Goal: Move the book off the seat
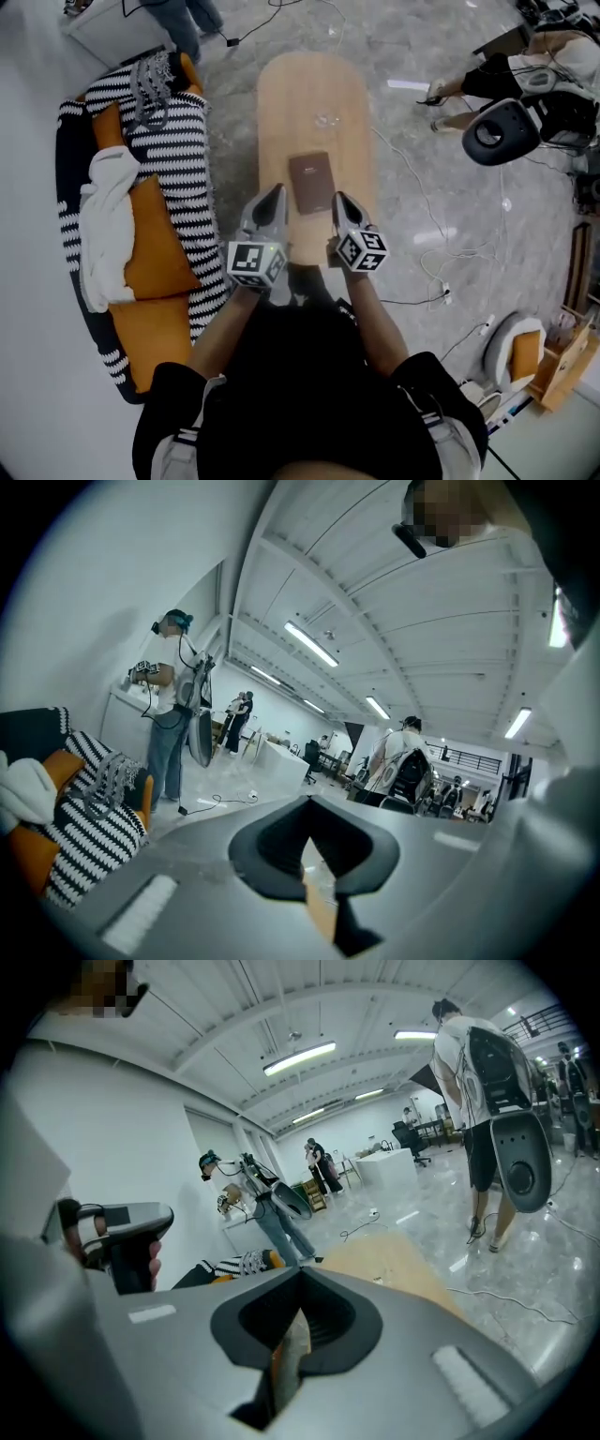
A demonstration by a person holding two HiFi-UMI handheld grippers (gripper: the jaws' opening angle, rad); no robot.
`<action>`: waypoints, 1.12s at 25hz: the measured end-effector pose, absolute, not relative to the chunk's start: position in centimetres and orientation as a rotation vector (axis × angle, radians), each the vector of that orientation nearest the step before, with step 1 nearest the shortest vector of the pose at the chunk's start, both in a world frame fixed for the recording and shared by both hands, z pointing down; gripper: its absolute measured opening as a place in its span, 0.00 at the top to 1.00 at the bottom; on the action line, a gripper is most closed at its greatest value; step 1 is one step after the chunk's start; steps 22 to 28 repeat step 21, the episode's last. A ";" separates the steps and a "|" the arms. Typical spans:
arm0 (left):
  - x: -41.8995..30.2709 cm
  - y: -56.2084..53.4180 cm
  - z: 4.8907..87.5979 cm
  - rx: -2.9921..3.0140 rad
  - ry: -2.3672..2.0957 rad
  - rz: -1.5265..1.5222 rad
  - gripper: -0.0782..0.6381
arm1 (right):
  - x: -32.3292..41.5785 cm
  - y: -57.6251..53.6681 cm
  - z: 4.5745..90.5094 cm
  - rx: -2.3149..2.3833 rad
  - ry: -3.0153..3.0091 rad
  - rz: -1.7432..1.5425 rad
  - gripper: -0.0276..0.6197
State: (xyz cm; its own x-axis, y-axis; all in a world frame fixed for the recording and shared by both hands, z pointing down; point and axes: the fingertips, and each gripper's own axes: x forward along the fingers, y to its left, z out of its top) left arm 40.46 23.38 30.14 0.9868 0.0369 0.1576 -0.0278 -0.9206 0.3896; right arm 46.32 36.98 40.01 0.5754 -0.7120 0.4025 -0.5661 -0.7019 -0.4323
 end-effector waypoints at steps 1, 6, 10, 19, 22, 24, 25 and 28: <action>40.2 23.6 29.6 2.738 0.019 0.220 0.88 | 45.9 37.1 39.2 -2.553 1.060 -0.807 0.95; 39.4 23.9 27.5 2.772 0.057 0.168 0.88 | 44.8 37.5 36.0 -2.565 1.074 -0.721 0.95; 39.0 23.7 26.5 2.803 0.063 0.123 0.88 | 44.9 37.8 34.0 -2.571 1.087 -0.653 0.95; 38.2 23.0 24.5 2.817 0.086 0.110 0.88 | 43.9 36.6 29.3 -2.615 1.152 -0.520 0.95; 37.8 23.1 24.6 2.820 0.093 0.112 0.88 | 43.4 36.5 28.6 -2.623 1.163 -0.493 0.95; 37.8 23.1 24.6 2.820 0.093 0.112 0.88 | 43.4 36.5 28.6 -2.623 1.163 -0.493 0.95; 37.8 23.1 24.6 2.820 0.093 0.112 0.88 | 43.4 36.5 28.6 -2.623 1.163 -0.493 0.95; 37.8 23.1 24.6 2.820 0.093 0.112 0.88 | 43.4 36.5 28.6 -2.623 1.163 -0.493 0.95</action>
